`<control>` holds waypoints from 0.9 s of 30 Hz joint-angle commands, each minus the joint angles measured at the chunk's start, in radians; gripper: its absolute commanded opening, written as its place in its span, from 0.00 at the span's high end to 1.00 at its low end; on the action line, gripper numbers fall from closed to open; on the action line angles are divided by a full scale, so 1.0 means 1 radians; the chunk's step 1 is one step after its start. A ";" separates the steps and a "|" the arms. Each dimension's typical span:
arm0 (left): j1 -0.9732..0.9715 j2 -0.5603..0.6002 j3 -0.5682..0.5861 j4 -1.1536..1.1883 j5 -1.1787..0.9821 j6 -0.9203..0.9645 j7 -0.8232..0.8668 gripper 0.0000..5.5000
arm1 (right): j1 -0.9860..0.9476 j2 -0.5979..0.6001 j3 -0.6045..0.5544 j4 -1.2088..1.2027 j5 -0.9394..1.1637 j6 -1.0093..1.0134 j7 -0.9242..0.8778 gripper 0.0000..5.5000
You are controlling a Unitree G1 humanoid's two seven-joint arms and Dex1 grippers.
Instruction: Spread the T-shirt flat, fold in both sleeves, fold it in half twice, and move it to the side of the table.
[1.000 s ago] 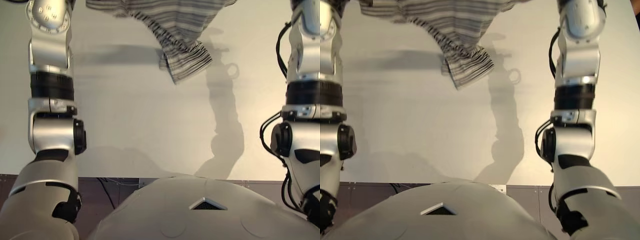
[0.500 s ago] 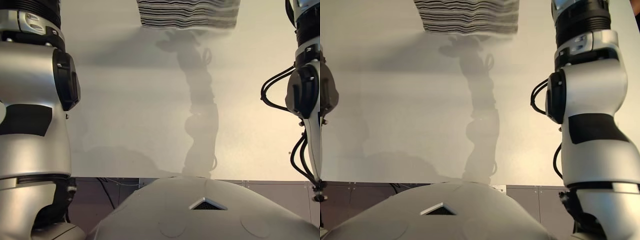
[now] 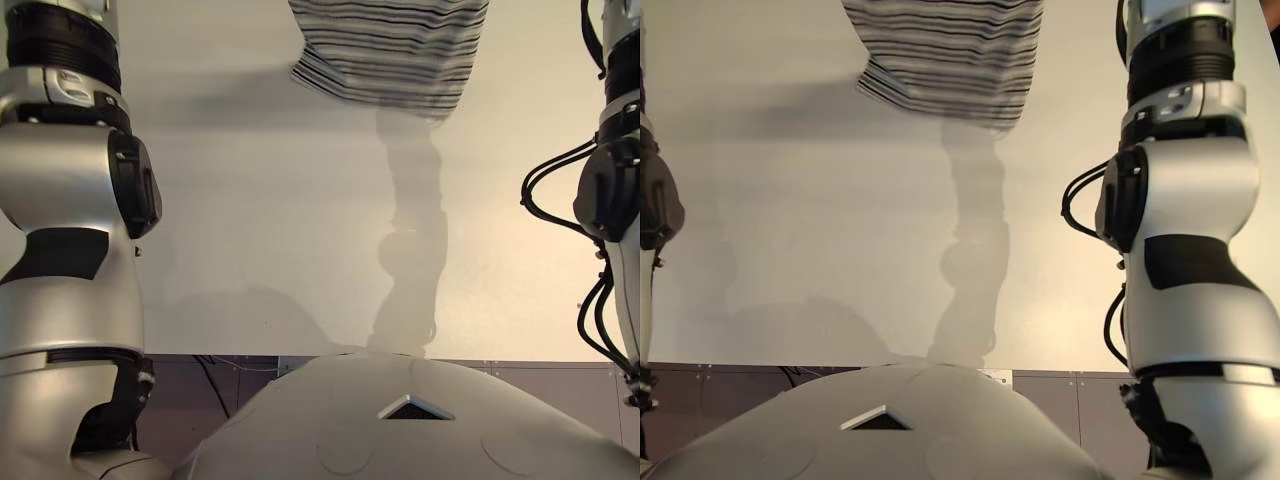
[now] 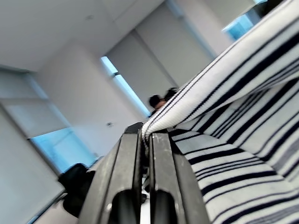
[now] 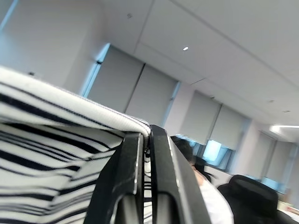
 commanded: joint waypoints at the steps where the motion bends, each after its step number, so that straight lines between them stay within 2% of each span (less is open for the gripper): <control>1: -0.091 -0.035 -0.022 0.079 0.052 0.015 0.113 0.98 | -0.073 0.027 0.010 0.084 -0.034 0.008 -0.117 0.98; 5: -0.111 -0.084 -0.023 0.111 0.053 0.011 0.104 0.98 | -0.093 0.049 0.023 0.124 -0.049 0.012 -0.133 0.98; 7: -0.081 -0.102 -0.021 0.114 0.040 -0.003 0.047 0.98 | -0.075 0.068 0.018 0.132 -0.023 0.005 -0.040 0.98; 9: -0.004 -0.093 0.018 0.051 -0.043 -0.073 -0.114 0.98 | 0.004 0.075 -0.013 0.047 0.072 -0.036 0.158 0.98; 11: 0.158 -0.032 0.081 -0.201 -0.193 -0.082 -0.309 0.98 | 0.218 0.040 -0.078 -0.369 0.319 0.080 0.401 0.98; 13: 0.379 0.051 0.168 -0.642 -0.398 0.099 -0.447 0.98 | 0.476 -0.051 -0.148 -0.883 0.581 0.311 0.524 0.98; 14: 0.520 0.098 0.217 -0.899 -0.557 0.266 -0.496 0.98 | 0.634 -0.119 -0.177 -1.111 0.697 0.417 0.569 0.98; 16: 0.915 0.236 0.268 -1.324 -0.845 0.529 -0.639 0.98 | 1.045 -0.271 -0.168 -1.492 0.869 0.535 0.713 0.98; 17: 1.176 0.314 0.249 -1.457 -0.885 0.553 -0.756 0.98 | 1.274 -0.341 -0.125 -1.612 0.863 0.539 0.799 0.98; 19: 1.709 0.491 0.086 -1.486 -0.704 0.345 -0.956 0.98 | 1.667 -0.471 -0.002 -1.654 0.735 0.464 0.965 0.98; 20: 1.868 0.533 0.048 -1.451 -0.618 0.256 -1.016 0.98 | 1.790 -0.515 0.030 -1.619 0.665 0.418 1.031 0.98; 22: 2.024 0.539 0.086 -1.401 -0.554 0.195 -1.091 0.98 | 1.983 -0.593 0.053 -1.535 0.527 0.309 1.138 0.98; 24: 2.116 0.524 0.093 -1.409 -0.496 0.148 -1.101 0.98 | 2.072 -0.620 0.084 -1.513 0.444 0.264 1.172 0.98; 27: 2.139 0.444 0.087 -1.387 -0.311 0.064 -0.981 0.98 | 2.111 -0.595 0.115 -1.545 0.353 0.256 1.145 0.98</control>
